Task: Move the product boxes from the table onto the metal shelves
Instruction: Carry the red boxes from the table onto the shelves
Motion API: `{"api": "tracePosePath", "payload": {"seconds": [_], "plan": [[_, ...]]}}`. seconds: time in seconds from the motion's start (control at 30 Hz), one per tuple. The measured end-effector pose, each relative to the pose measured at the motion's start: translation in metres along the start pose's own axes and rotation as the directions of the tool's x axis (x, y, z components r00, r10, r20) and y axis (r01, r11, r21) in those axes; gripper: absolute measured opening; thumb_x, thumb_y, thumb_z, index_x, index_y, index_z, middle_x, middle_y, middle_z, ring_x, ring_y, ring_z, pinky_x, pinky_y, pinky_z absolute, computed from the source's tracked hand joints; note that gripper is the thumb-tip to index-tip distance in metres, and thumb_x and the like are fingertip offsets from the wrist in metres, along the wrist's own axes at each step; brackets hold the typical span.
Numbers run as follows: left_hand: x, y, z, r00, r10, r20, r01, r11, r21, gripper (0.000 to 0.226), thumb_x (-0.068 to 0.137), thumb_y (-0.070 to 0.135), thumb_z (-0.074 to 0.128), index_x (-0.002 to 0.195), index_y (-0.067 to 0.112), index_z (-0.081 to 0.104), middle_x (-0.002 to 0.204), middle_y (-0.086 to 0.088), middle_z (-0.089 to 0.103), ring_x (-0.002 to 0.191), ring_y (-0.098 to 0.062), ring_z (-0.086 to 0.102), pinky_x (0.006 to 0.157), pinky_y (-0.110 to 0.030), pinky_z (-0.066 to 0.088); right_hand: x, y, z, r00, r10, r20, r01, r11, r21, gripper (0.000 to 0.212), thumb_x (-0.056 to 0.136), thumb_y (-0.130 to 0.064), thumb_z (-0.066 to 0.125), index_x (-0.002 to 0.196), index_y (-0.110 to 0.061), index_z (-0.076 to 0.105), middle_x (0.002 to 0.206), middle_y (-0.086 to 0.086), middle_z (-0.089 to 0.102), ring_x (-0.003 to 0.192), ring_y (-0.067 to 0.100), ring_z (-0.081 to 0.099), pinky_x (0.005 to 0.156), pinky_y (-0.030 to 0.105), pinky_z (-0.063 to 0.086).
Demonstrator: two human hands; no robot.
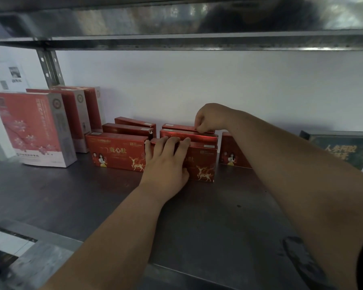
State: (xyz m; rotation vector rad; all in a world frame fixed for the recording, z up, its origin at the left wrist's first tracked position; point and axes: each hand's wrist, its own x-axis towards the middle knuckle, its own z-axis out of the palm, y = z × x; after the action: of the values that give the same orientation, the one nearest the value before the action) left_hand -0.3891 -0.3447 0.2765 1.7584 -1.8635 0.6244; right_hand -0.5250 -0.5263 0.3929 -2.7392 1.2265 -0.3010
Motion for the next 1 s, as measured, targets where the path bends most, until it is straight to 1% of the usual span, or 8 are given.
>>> {"api": "tracePosePath", "payload": {"seconds": [0.3, 0.5, 0.57, 0.67, 0.77, 0.83, 0.9, 1.0], "plan": [[-0.001, -0.001, 0.001, 1.0, 0.004, -0.002, -0.004, 1.0, -0.001, 0.076, 0.083, 0.035, 0.064, 0.151, 0.024, 0.034, 0.146, -0.007, 0.038, 0.142, -0.031, 0.027, 0.116, -0.068, 0.013, -0.007, 0.002, 0.003, 0.998, -0.04, -0.045, 0.042, 0.998, 0.047, 0.013, 0.089, -0.019, 0.068, 0.096, -0.028, 0.072, 0.106, -0.01, 0.069, 0.101, 0.011, 0.063, 0.084, 0.027, 0.047], [-0.002, 0.0, 0.0, 1.0, -0.007, 0.014, 0.007, 1.0, -0.004, 0.077, 0.083, 0.034, 0.063, 0.152, 0.024, 0.033, 0.146, -0.007, 0.038, 0.142, -0.031, 0.025, 0.116, -0.068, 0.012, -0.031, -0.004, 0.005, 0.994, -0.098, -0.048, 0.103, 0.987, 0.125, 0.014, 0.09, -0.037, 0.07, 0.094, -0.026, 0.077, 0.087, -0.012, 0.072, 0.08, 0.006, 0.066, 0.073, 0.026, 0.05], [-0.001, 0.0, -0.001, 1.0, -0.005, 0.022, 0.005, 1.0, -0.013, 0.076, 0.083, 0.034, 0.063, 0.152, 0.023, 0.033, 0.147, -0.007, 0.037, 0.142, -0.031, 0.025, 0.116, -0.069, 0.012, -0.035, -0.005, 0.006, 0.993, -0.103, -0.055, 0.107, 0.991, 0.081, 0.018, 0.093, -0.04, 0.067, 0.099, -0.025, 0.077, 0.093, -0.012, 0.071, 0.082, 0.005, 0.065, 0.073, 0.026, 0.047], [-0.001, 0.001, -0.002, 1.0, -0.004, 0.009, 0.004, 0.999, -0.04, 0.074, 0.082, 0.032, 0.065, 0.15, 0.022, 0.038, 0.145, -0.009, 0.041, 0.141, -0.032, 0.029, 0.115, -0.07, 0.013, -0.045, -0.008, 0.006, 0.986, -0.093, -0.137, 0.097, 0.995, 0.018, 0.025, 0.101, -0.034, 0.055, 0.112, -0.021, 0.074, 0.11, -0.008, 0.071, 0.102, 0.012, 0.064, 0.084, 0.029, 0.048], [-0.003, 0.0, -0.005, 1.0, -0.013, -0.016, 0.012, 0.998, -0.063, 0.071, 0.081, 0.033, 0.063, 0.146, 0.016, 0.041, 0.143, -0.013, 0.041, 0.141, -0.036, 0.029, 0.115, -0.068, 0.017, -0.071, -0.014, 0.009, 0.945, -0.1, -0.31, 0.106, 0.994, 0.002, 0.026, 0.101, -0.026, 0.052, 0.117, -0.018, 0.071, 0.113, -0.002, 0.07, 0.104, 0.015, 0.062, 0.086, 0.029, 0.046], [-0.005, 0.004, -0.01, 0.994, 0.003, -0.108, -0.011, 0.997, -0.08, 0.058, 0.078, 0.032, 0.06, 0.13, 0.008, 0.052, 0.13, -0.017, 0.05, 0.127, -0.039, 0.043, 0.108, -0.061, 0.033, -0.1, -0.016, 0.015, 0.906, -0.075, -0.416, 0.084, 0.996, 0.004, 0.025, 0.099, -0.026, 0.052, 0.115, -0.02, 0.07, 0.105, -0.001, 0.068, 0.097, 0.014, 0.06, 0.08, 0.028, 0.044], [-0.009, 0.014, -0.018, 0.979, 0.049, -0.2, -0.074, 0.99, -0.122, 0.037, 0.078, 0.029, 0.057, 0.107, 0.007, 0.057, 0.107, -0.014, 0.057, 0.099, -0.035, 0.054, 0.085, -0.047, 0.048, -0.134, -0.019, 0.024, 0.885, -0.015, -0.465, 0.021, 1.0, 0.008, 0.022, 0.096, -0.029, 0.053, 0.109, -0.022, 0.069, 0.1, -0.003, 0.067, 0.092, 0.014, 0.06, 0.076, 0.029, 0.045], [-0.023, 0.037, -0.034, 0.98, 0.201, 0.002, -0.197, 0.962, -0.189, 0.017, 0.088, 0.031, 0.054, 0.093, 0.015, 0.056, 0.091, -0.004, 0.056, 0.083, -0.026, 0.058, 0.063, -0.035, 0.045, -0.191, -0.024, 0.043, 0.93, 0.087, -0.358, -0.101, 0.995, -0.019, 0.018, 0.094, -0.033, 0.056, 0.103, -0.024, 0.069, 0.096, -0.004, 0.068, 0.09, 0.016, 0.062, 0.075, 0.029, 0.046]]}}
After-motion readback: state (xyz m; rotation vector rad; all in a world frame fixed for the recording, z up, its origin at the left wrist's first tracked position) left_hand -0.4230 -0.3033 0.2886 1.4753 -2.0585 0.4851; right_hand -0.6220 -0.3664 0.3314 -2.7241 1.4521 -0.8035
